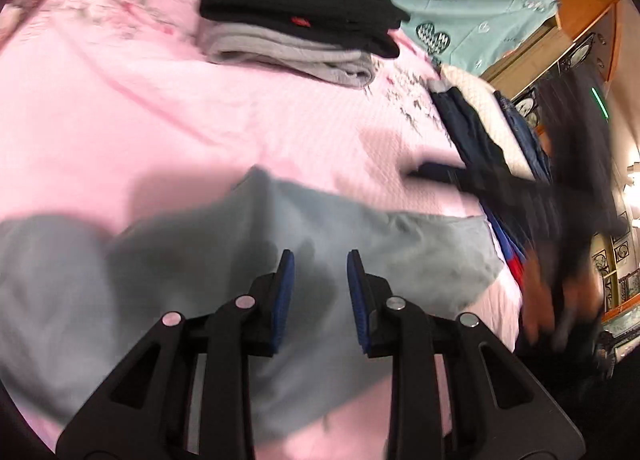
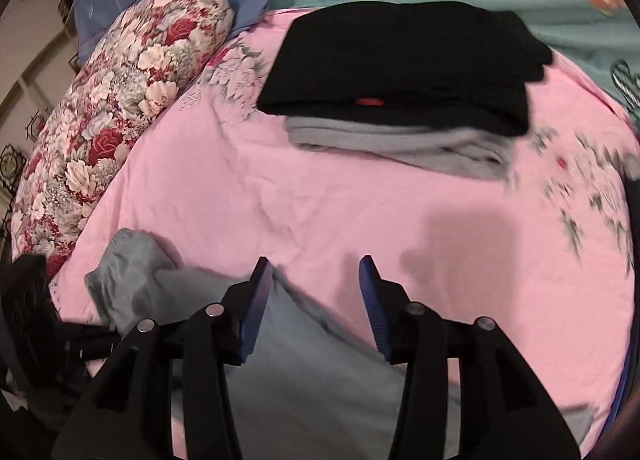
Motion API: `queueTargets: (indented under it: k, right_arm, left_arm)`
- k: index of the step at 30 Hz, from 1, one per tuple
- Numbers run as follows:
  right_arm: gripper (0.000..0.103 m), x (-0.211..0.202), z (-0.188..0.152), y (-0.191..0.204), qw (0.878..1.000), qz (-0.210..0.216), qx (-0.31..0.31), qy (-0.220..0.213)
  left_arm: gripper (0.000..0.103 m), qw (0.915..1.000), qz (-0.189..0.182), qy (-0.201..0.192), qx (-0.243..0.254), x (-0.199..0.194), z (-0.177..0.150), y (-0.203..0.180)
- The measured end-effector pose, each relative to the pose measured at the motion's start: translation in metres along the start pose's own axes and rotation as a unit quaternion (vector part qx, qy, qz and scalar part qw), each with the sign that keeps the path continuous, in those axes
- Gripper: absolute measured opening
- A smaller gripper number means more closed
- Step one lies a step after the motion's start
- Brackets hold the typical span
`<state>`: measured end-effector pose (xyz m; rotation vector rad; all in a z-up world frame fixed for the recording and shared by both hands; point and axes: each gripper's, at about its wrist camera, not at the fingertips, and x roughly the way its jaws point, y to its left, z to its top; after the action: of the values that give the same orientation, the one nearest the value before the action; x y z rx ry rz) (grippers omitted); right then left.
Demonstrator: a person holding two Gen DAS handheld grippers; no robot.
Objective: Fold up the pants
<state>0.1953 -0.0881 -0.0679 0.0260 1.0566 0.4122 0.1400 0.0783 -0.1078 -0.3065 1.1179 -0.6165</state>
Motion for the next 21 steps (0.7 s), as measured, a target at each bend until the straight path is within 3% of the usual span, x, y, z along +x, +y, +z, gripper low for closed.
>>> queueTargets:
  k: [1, 3, 5, 6, 7, 8, 12, 15, 16, 18, 20, 21]
  right_arm:
    - [0.054, -0.002, -0.014, -0.008, 1.000, -0.004, 0.014, 0.012]
    - [0.055, -0.004, -0.041, -0.017, 0.999, -0.012, 0.026, 0.033]
    - [0.054, -0.011, -0.072, -0.022, 0.999, -0.014, 0.026, 0.037]
    - [0.045, -0.017, -0.086, -0.023, 0.999, -0.016, 0.026, 0.033]
    - [0.026, -0.023, -0.100, -0.026, 0.999, -0.019, 0.029, 0.031]
    - [0.020, -0.027, -0.111, -0.030, 0.999, -0.015, 0.038, 0.031]
    - [0.019, -0.032, -0.137, -0.039, 0.997, 0.003, 0.073, 0.027]
    - [0.019, -0.010, -0.144, -0.043, 0.994, 0.006, 0.091, 0.063]
    - [0.019, -0.012, -0.143, -0.043, 0.994, 0.007, 0.093, 0.053]
    - [0.025, -0.020, -0.141, -0.047, 0.992, 0.024, 0.109, 0.053]
    - [0.043, -0.046, -0.140, -0.071, 0.988, 0.047, 0.149, 0.013]
    - [0.054, -0.059, -0.141, -0.085, 0.985, 0.037, 0.167, -0.009]
  left_arm:
    - [0.014, 0.9999, -0.002, 0.016, -0.001, 0.014, 0.010, -0.001]
    - [0.007, 0.9993, 0.014, 0.033, 0.005, 0.034, 0.023, -0.005]
    - [0.007, 0.9984, 0.033, 0.044, 0.007, 0.050, 0.031, -0.006]
    - [0.007, 0.9979, 0.042, 0.048, 0.007, 0.056, 0.034, -0.005]
    - [0.007, 0.9974, 0.049, 0.052, 0.006, 0.061, 0.035, -0.004]
    - [0.005, 0.9971, 0.051, 0.057, -0.001, 0.067, 0.036, -0.001]
    - [0.005, 0.9978, 0.033, 0.055, -0.014, 0.073, 0.038, 0.008]
    - [0.005, 0.9980, 0.031, 0.054, -0.016, 0.072, 0.039, 0.010]
    - [0.005, 0.9981, 0.033, 0.050, -0.015, 0.068, 0.039, 0.009]
    - [0.005, 0.9989, 0.041, 0.021, -0.001, 0.048, 0.036, 0.002]
    - [0.006, 0.9985, 0.053, -0.002, 0.016, 0.024, 0.028, -0.008]
    - [0.007, 0.9982, 0.056, -0.007, 0.020, 0.014, 0.022, -0.011]
